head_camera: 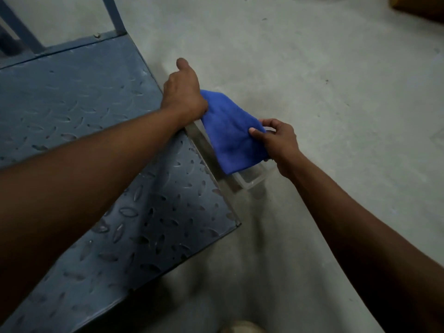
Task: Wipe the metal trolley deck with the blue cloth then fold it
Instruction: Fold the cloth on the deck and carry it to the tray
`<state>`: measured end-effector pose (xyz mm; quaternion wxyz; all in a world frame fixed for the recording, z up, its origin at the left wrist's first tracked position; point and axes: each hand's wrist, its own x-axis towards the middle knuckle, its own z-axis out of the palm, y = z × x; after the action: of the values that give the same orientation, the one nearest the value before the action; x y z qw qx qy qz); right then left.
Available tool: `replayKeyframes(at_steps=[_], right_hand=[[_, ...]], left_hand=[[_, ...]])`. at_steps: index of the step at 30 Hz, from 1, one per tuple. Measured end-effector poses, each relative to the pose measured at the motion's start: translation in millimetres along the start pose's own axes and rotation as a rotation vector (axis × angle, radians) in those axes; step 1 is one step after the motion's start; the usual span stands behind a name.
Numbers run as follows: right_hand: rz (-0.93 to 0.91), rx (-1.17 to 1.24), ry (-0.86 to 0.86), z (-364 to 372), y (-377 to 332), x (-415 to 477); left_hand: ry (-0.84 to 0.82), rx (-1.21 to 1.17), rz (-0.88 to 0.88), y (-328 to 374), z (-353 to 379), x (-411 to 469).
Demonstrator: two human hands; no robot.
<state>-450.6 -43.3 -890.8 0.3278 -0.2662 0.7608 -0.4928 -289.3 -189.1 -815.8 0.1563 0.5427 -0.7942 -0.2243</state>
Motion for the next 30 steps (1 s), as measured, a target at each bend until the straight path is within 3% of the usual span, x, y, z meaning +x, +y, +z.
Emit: replayKeyframes(at_steps=[3,8,11,13,15,18,21,24,30], right_hand=[[-0.051,-0.142,0.051,-11,9,15],[-0.08,-0.58,0.164,-23,23,27],[-0.339,-1.007,0.387,-32,38,20],[-0.563,-1.148,0.522,-37,47,17],[-0.682,-1.162,0.461,-41,56,21],[-0.423,-1.21,0.086,-38,73,26],[-0.323,-1.198,0.053,-31,89,27],[-0.254,-1.152,-0.092,-30,100,33],[-0.29,-0.98,0.109,-34,109,52]], left_hand=[[-0.06,0.34,0.23,8,22,-11],[-0.438,0.837,0.514,25,60,-10],[-0.422,1.028,0.631,39,84,-5],[-0.331,1.084,0.716,51,93,0],[-0.303,1.124,0.78,59,100,10],[-0.362,1.203,0.753,63,114,20],[-0.374,1.251,0.76,58,134,19],[-0.423,1.27,0.707,58,148,21],[-0.266,1.067,0.566,68,166,-1]])
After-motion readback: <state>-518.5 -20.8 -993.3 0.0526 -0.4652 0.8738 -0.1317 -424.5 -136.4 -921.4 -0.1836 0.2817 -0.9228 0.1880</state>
